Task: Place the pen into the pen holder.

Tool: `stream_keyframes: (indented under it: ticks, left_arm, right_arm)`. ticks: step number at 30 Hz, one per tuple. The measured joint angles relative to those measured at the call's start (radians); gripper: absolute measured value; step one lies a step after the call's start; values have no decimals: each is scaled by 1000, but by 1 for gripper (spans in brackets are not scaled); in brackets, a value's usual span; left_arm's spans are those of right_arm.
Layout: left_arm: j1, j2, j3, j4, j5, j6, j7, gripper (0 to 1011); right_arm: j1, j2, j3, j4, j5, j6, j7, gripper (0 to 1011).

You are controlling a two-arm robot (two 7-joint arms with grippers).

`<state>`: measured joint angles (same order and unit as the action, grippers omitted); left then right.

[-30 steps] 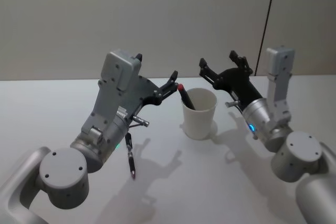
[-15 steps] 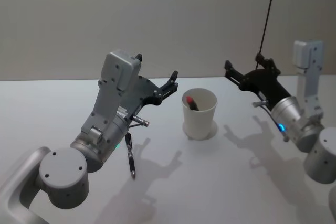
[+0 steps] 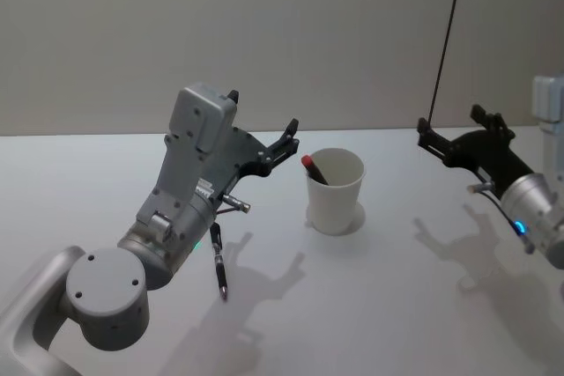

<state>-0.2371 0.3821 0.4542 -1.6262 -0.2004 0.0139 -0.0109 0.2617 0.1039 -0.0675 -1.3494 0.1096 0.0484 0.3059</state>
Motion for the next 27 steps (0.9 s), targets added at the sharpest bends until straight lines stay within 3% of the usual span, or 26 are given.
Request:
stream_keyframes:
  ticks: [10, 27]
  left_arm:
    - [0, 0, 0, 0, 0, 0, 0, 1003]
    - [0, 0, 0, 0, 0, 0, 0, 1003]
  right_arm:
    - [-47, 42, 31, -51, -6, 51, 20, 1002]
    - [-102, 84, 62, -87, -15, 77, 28, 1001]
